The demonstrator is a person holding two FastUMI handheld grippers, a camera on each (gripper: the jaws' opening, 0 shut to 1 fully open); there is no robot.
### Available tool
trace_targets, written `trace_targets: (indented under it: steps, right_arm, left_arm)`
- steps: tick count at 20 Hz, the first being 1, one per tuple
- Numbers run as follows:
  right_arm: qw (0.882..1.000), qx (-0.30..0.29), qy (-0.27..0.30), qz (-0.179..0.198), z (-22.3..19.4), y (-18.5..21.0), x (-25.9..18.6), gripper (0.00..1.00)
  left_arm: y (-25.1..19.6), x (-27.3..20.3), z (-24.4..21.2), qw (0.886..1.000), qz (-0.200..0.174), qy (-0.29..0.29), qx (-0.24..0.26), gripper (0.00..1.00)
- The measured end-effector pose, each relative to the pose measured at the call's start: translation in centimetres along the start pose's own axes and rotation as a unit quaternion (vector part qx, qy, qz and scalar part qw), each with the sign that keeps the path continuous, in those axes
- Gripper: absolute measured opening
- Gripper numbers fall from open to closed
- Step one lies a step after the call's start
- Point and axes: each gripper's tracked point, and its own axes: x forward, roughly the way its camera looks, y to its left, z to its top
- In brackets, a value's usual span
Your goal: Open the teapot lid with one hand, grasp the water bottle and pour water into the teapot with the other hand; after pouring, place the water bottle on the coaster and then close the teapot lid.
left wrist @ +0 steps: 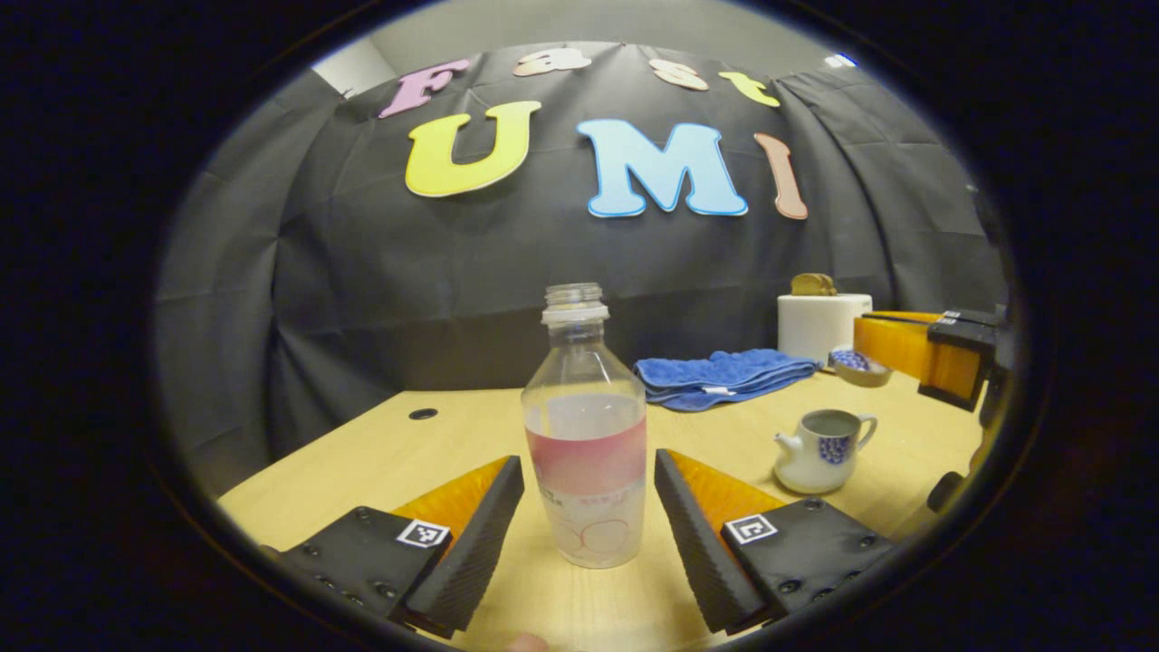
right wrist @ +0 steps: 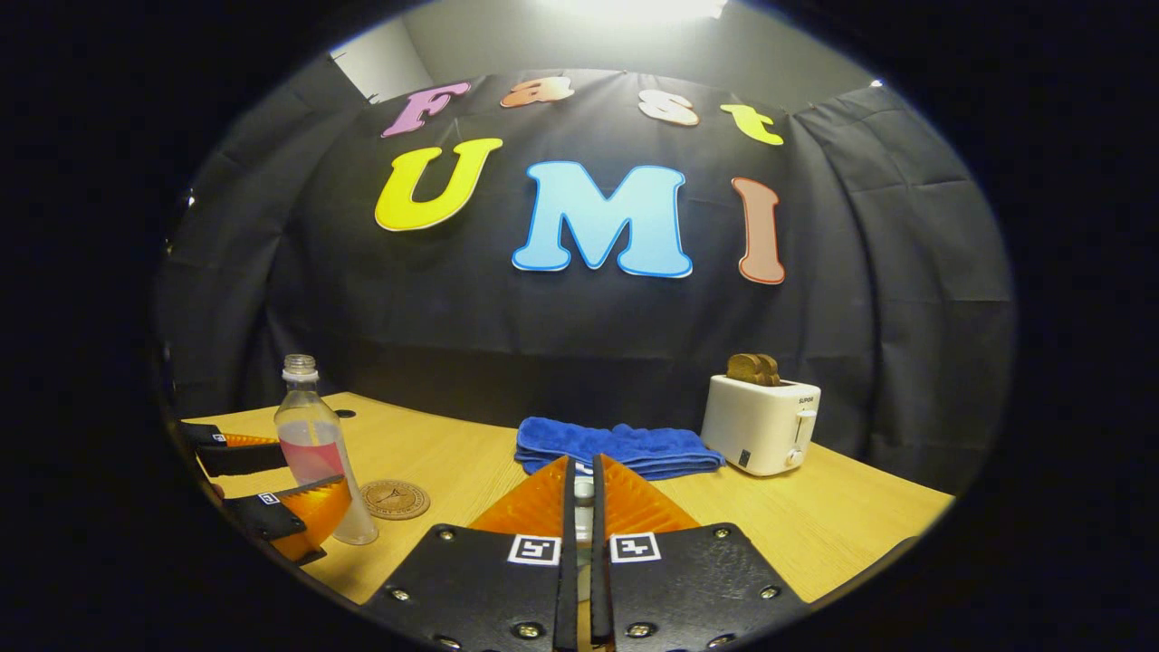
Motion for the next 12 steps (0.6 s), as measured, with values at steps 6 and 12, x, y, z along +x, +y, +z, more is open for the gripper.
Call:
trace_targets:
  steps: [6, 12]
  right_arm:
    - [1.000, 0.017, -0.001, -0.003, 0.0, -1.4, -0.7, 0.06]
    - [0.999, 0.036, 0.004, -0.012, -0.2, -3.1, -1.3, 0.06]
  left_arm:
    - [-0.3, 0.9, 0.1, 1.000, 0.001, 0.002, 0.009, 0.90]
    - [-0.5, 1.1, 0.6, 0.996, 0.002, 0.008, 0.093, 0.85]
